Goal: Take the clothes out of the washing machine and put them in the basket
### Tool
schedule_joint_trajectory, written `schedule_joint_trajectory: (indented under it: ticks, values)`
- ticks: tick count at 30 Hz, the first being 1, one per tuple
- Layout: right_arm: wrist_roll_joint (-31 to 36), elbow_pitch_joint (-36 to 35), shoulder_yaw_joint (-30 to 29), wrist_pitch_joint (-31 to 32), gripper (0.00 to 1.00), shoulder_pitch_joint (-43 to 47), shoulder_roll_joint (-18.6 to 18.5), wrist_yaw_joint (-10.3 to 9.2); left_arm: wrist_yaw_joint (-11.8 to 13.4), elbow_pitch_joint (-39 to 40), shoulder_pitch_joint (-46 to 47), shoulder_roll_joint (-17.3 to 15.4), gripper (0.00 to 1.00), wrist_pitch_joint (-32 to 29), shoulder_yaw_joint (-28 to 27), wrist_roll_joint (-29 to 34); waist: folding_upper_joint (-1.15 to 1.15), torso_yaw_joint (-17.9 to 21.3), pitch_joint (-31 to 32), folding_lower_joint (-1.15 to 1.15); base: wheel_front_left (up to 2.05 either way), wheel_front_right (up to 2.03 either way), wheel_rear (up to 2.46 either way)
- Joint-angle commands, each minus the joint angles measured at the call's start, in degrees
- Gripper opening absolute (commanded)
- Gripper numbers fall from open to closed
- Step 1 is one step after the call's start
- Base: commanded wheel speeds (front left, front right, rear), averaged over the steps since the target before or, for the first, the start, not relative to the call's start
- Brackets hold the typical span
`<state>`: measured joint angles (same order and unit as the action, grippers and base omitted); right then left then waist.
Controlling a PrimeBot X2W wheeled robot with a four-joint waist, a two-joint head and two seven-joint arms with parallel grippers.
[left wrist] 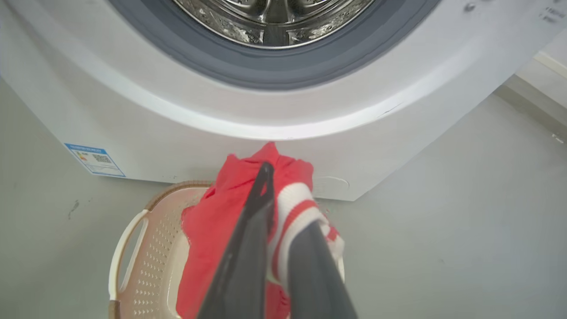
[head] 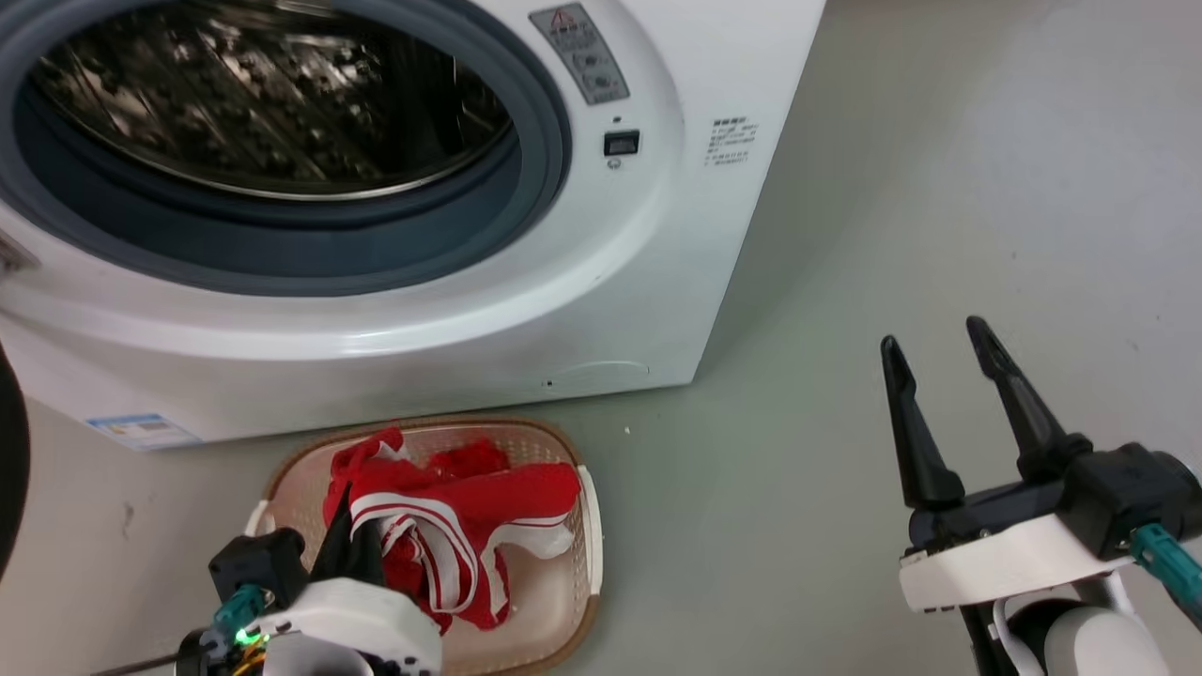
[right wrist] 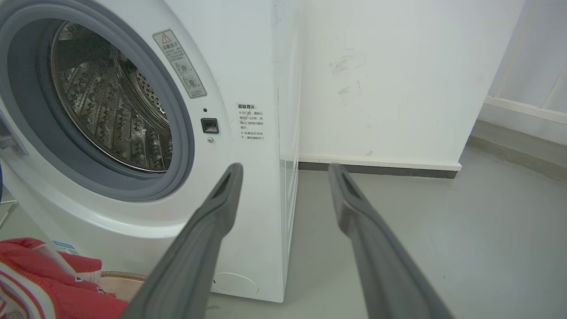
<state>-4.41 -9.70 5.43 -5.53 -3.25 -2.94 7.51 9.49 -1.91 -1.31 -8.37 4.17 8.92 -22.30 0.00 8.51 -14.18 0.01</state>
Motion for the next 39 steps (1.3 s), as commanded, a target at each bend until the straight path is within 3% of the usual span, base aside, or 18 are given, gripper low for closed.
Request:
schedule_joint_trajectory:
  ticks: [1, 16, 24, 38, 39]
  values:
    - [0.0, -0.5, -0.1, -0.5, 1.00, -1.6, 0.1, -0.04, -0.8, -3.1, 2.8, 0.4, 0.00, 1.5, -0.2, -0.4, 0.00, 0.4, -3.7, -0.01, 0.00, 0.00, 0.00]
    - [-1.1, -1.0, 0.8, -2.6, 1.00, -8.2, -0.7, -0.04, -4.3, -30.9, 19.7, 0.8, 0.00, 9.6, -1.9, -1.6, 0.00, 3.3, -18.0, -0.01, 0.00, 0.00, 0.00]
    - [-1.9, -1.0, 1.6, -4.0, 1.00, -10.6, -1.4, -0.04, -5.6, -44.0, 29.7, 0.0, 0.00, 10.9, -2.9, -0.9, 0.00, 5.5, -24.9, -0.01, 0.00, 0.00, 0.00]
    - [-2.3, 0.4, 2.4, -5.5, 1.00, -12.3, -1.2, -0.04, -6.1, -59.3, 34.4, 0.6, 0.00, 11.0, -6.3, -2.2, 0.00, 7.4, -28.3, -0.01, 0.00, 0.00, 0.00]
    - [-2.2, 0.7, 2.4, -5.6, 1.00, -12.3, -1.1, -0.04, -6.2, -59.9, 34.5, 0.6, 0.40, 11.0, -6.5, -2.1, 0.00, 7.2, -28.0, -0.01, 0.00, 0.00, 0.00]
